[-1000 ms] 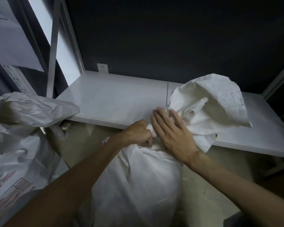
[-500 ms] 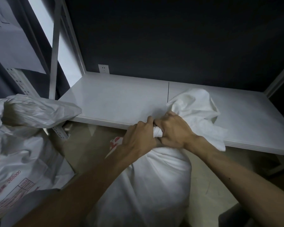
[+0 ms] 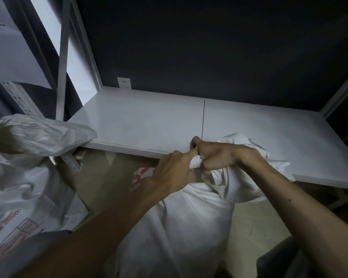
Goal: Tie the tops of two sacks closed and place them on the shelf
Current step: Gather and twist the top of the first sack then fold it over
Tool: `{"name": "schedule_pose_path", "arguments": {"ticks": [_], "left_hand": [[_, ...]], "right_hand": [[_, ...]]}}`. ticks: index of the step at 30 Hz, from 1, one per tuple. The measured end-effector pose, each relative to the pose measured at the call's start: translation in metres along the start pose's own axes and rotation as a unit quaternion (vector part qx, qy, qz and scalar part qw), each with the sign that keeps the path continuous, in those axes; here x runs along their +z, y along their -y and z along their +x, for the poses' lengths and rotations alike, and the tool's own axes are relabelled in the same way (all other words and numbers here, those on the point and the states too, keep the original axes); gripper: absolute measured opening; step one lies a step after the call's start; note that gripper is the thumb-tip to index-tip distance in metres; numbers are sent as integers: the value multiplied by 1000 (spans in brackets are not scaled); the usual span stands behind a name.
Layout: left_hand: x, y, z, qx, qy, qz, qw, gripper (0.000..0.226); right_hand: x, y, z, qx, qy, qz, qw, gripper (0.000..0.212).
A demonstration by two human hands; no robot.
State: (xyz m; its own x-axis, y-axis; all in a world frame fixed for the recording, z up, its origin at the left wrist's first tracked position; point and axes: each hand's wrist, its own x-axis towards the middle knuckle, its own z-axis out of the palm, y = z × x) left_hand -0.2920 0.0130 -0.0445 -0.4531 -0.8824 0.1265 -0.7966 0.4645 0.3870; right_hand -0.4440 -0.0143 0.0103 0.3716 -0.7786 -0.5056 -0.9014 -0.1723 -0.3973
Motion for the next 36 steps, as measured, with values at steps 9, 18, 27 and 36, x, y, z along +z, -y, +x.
{"name": "schedule_pose_path", "arguments": {"ticks": [9, 18, 27, 36], "left_hand": [[-14, 6, 13, -176, 111, -351, 913, 24], [-18, 9, 13, -178, 180, -395, 883, 34], [-24, 0, 12, -198, 196, -385, 880, 25], [-9, -3, 2, -121, -19, -47, 991, 21]], "right_hand": [[16, -1, -9, -81, -307, -220, 923, 80], [76, -23, 18, -101, -548, -357, 749, 44], [56, -19, 33, -166, -635, -304, 691, 16], [28, 2, 7, -71, -305, -275, 909, 18]]}}
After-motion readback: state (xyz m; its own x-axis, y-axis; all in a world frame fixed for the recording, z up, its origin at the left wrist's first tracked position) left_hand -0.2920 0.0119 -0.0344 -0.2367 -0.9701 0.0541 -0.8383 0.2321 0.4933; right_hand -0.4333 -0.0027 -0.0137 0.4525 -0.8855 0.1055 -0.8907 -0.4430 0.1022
